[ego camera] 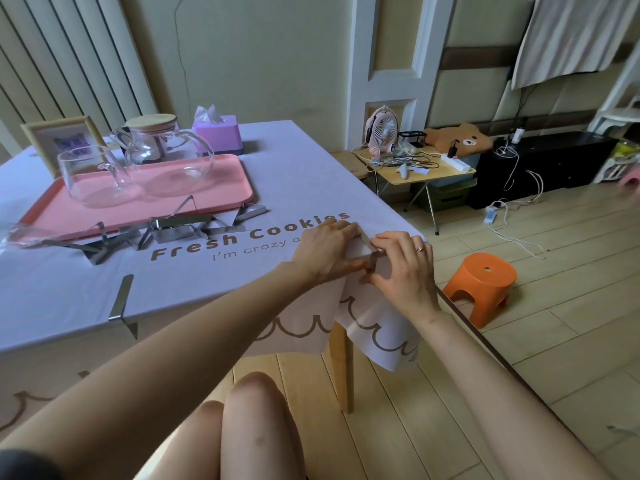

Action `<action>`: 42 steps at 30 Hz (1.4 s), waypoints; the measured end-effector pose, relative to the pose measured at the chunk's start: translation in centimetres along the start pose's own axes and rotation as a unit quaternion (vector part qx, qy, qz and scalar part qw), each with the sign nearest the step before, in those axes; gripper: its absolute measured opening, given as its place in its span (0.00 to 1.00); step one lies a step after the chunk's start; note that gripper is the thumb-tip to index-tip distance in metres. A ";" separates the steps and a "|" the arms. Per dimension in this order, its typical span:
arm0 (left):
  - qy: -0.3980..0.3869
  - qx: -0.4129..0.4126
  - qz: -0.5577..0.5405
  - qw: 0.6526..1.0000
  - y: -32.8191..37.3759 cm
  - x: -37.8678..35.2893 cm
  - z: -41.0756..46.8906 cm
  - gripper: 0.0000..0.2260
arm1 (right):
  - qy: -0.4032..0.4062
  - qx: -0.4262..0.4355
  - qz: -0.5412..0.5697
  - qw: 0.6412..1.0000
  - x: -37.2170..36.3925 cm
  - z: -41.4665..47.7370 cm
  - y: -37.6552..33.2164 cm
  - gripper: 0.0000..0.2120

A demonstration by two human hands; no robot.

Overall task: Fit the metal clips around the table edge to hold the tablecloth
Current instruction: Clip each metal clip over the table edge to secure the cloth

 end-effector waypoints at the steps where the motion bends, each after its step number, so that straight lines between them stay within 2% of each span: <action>1: -0.023 -0.010 -0.013 1.000 -0.2 0.0 -0.1 0.30 | -0.013 0.010 -0.004 1.000 -0.2 0.0 0.0 0.27; 7: -0.068 -0.030 0.010 0.997 0.2 0.2 -0.4 0.30 | -0.007 0.021 -0.013 1.000 -0.1 0.0 -0.1 0.28; 22: -0.077 -0.015 0.028 0.997 0.4 -0.2 -0.5 0.30 | -0.014 0.001 -0.029 0.999 0.0 -0.1 -0.4 0.29; 26: -0.094 0.000 -0.039 0.995 -0.1 -0.3 -0.8 0.29 | -0.041 -0.018 -0.020 0.999 -0.1 0.0 -0.3 0.29; 28: -0.077 0.008 -0.102 0.992 -0.6 0.3 -1.3 0.27 | -0.052 -0.014 -0.018 0.998 0.0 0.1 -0.4 0.27; 30: -0.029 0.020 -0.114 0.993 -1.9 1.6 -2.1 0.23 | -0.052 -0.007 -0.005 0.999 0.5 0.1 -0.8 0.22; 33: 0.093 0.062 -0.057 0.992 -5.4 5.1 -3.8 0.18 | -0.019 -0.017 0.040 0.999 1.6 0.5 -1.5 0.17; 35: 0.147 0.108 0.004 0.983 -8.2 7.2 -5.0 0.17 | 0.003 -0.021 0.061 0.998 2.1 1.0 -2.6 0.15; 38: 0.147 0.179 0.068 0.970 -12.0 8.7 -6.9 0.18 | -0.023 -0.010 0.093 0.995 1.4 2.3 -5.2 0.15; 42: 0.154 0.235 0.087 0.956 -15.5 10.1 -9.7 0.22 | -0.068 0.013 0.127 0.989 0.1 4.3 -9.3 0.14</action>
Point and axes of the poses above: each hand's wrist, its own z-axis towards the middle knuckle, its own x-axis out of the back of the hand, y = z × x, the point moved 9 cm from there along z, towards the middle knuckle, and after that the axes turned 5 degrees about -z, right-handed, at the moved point
